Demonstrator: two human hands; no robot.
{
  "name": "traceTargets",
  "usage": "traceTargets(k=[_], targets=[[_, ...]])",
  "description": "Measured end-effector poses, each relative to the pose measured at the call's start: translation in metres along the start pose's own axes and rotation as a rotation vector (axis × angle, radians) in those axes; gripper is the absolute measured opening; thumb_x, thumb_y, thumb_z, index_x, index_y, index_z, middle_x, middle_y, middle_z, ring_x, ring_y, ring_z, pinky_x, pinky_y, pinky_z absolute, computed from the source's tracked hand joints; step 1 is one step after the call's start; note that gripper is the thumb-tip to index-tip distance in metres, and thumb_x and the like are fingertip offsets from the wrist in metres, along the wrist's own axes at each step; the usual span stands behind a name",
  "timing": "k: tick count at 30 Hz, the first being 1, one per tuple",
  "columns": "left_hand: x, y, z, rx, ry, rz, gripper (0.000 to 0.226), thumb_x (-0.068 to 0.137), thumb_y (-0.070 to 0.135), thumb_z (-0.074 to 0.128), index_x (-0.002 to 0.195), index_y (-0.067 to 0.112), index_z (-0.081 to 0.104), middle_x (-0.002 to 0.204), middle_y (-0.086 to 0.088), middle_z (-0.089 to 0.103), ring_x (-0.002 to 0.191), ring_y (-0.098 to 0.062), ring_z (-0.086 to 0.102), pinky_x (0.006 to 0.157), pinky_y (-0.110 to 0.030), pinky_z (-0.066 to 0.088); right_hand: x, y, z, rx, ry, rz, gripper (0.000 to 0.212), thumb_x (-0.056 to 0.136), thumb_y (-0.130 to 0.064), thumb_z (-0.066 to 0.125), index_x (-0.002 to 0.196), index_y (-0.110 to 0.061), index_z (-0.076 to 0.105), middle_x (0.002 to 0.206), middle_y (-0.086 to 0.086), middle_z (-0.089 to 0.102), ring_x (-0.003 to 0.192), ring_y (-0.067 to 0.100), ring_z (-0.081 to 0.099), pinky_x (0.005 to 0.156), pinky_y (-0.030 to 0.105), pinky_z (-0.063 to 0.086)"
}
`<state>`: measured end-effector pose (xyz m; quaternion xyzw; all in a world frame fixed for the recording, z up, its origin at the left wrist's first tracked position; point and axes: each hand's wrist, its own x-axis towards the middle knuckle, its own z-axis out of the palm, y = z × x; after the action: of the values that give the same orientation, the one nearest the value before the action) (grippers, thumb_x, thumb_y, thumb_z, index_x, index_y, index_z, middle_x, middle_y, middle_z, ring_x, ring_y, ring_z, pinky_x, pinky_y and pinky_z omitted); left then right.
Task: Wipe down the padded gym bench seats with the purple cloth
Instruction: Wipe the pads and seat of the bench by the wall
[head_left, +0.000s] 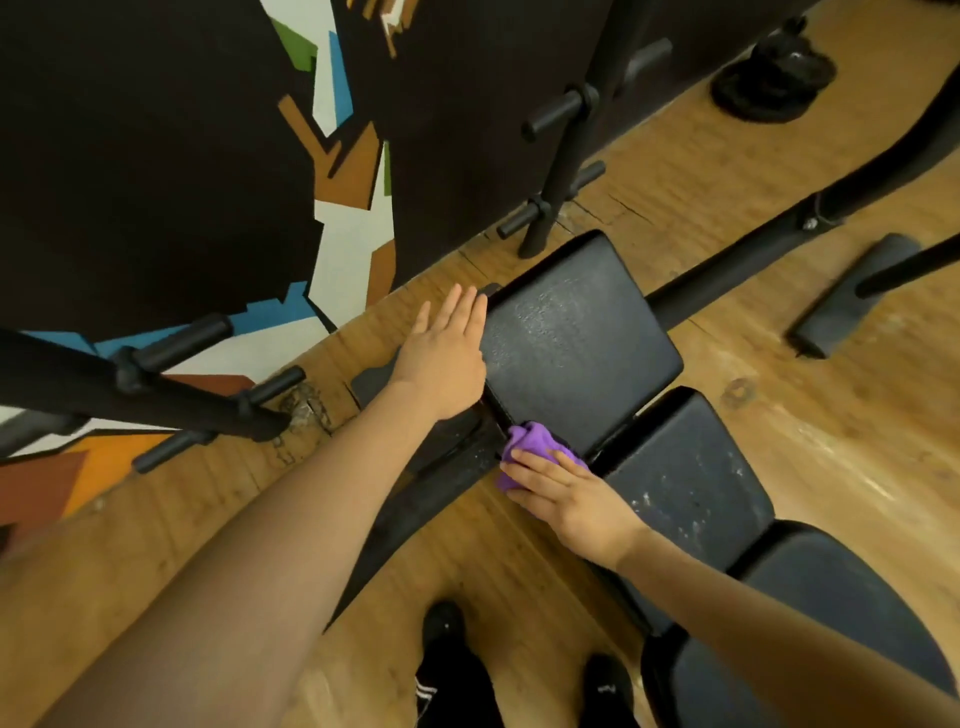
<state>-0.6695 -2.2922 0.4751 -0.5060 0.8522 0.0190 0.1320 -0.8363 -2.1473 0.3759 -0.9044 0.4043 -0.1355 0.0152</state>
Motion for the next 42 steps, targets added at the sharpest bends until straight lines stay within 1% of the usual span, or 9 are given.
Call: traceTargets(k=[6,9,12,17,24,29,33,38,42], targets=[[0.009,-0.010,-0.006,0.197,0.056,0.172,0.066,0.102,0.037,0.024,0.151,0.008,-0.008,0.161,-0.010,-0.008,0.147,-0.022,-0.011,0.118,-0.038,-0.004,0.031,0.001,0.024,0.089,0.080,0.106,0.039,0.090,-0.019,0.042,0.125,-0.018,0.057,0.135,0.000,0.054,0.127,0.021,0.045,0.101,0.044,0.043],[0.025,-0.002,-0.013,0.249,0.063,0.268,0.067,0.102,0.041,0.023,0.152,0.008,-0.006,0.160,-0.010,-0.009,0.147,-0.022,-0.011,0.118,-0.038,-0.004,0.014,0.007,0.030,0.165,0.165,0.115,0.031,0.099,-0.021,0.035,0.128,-0.021,0.045,0.136,0.001,0.052,0.129,0.020,0.039,0.107,0.039,0.030],[0.039,0.008,-0.013,0.232,0.074,0.324,0.068,0.102,0.040,0.026,0.152,0.007,-0.005,0.160,-0.011,-0.009,0.147,-0.023,-0.010,0.120,-0.038,-0.002,0.004,0.004,0.026,0.225,0.189,0.183,0.033,0.104,-0.024,0.023,0.126,-0.021,0.047,0.138,0.001,0.049,0.130,0.022,0.037,0.109,0.034,0.023],[0.046,0.004,-0.002,0.123,0.118,0.342,0.069,0.099,0.037,0.034,0.153,0.008,0.002,0.161,-0.010,-0.003,0.148,-0.022,-0.005,0.116,-0.032,-0.006,-0.017,-0.005,0.023,0.340,0.251,0.302,0.031,0.104,-0.027,0.030,0.119,-0.018,0.055,0.139,0.005,0.047,0.132,0.025,0.037,0.110,0.033,0.027],[0.050,-0.002,0.005,0.121,0.149,0.375,0.070,0.093,0.038,0.031,0.151,0.004,0.014,0.160,-0.014,0.009,0.148,-0.026,0.007,0.117,-0.034,0.000,-0.015,0.040,-0.015,0.499,0.594,0.855,0.032,0.089,-0.017,0.048,0.110,-0.001,0.066,0.128,0.015,0.052,0.124,0.011,0.041,0.109,0.014,0.025],[0.051,-0.002,0.007,0.107,0.150,0.380,0.074,0.086,0.041,0.022,0.149,0.003,0.023,0.157,-0.016,0.019,0.146,-0.028,0.017,0.117,-0.037,0.011,0.025,0.073,-0.009,0.538,0.467,0.907,0.057,0.083,-0.046,0.055,0.127,-0.010,0.057,0.145,0.002,0.034,0.138,0.024,0.027,0.116,0.031,0.014],[0.051,-0.003,0.008,0.105,0.165,0.395,0.072,0.086,0.039,0.027,0.147,0.001,0.029,0.155,-0.018,0.025,0.143,-0.030,0.024,0.114,-0.038,0.015,0.078,0.047,-0.001,0.571,0.703,1.334,0.051,0.086,-0.024,0.062,0.134,-0.009,0.050,0.149,0.011,0.034,0.142,0.027,0.019,0.117,0.044,0.013],[0.052,-0.003,0.008,0.112,0.178,0.408,0.072,0.084,0.038,0.029,0.145,0.000,0.033,0.153,-0.020,0.029,0.142,-0.032,0.028,0.113,-0.040,0.019,0.073,-0.014,0.015,0.454,0.593,1.023,0.057,0.093,-0.046,0.045,0.136,-0.010,0.046,0.146,0.007,0.036,0.141,0.019,0.019,0.117,0.034,0.012],[0.049,-0.003,0.004,0.132,0.161,0.409,0.071,0.090,0.038,0.030,0.151,0.004,0.017,0.159,-0.017,0.012,0.147,-0.029,0.012,0.116,-0.037,0.006,0.045,-0.008,0.022,0.375,0.448,0.822,0.061,0.093,-0.051,0.040,0.140,-0.011,0.038,0.147,0.012,0.035,0.141,0.021,0.016,0.117,0.032,0.006]])
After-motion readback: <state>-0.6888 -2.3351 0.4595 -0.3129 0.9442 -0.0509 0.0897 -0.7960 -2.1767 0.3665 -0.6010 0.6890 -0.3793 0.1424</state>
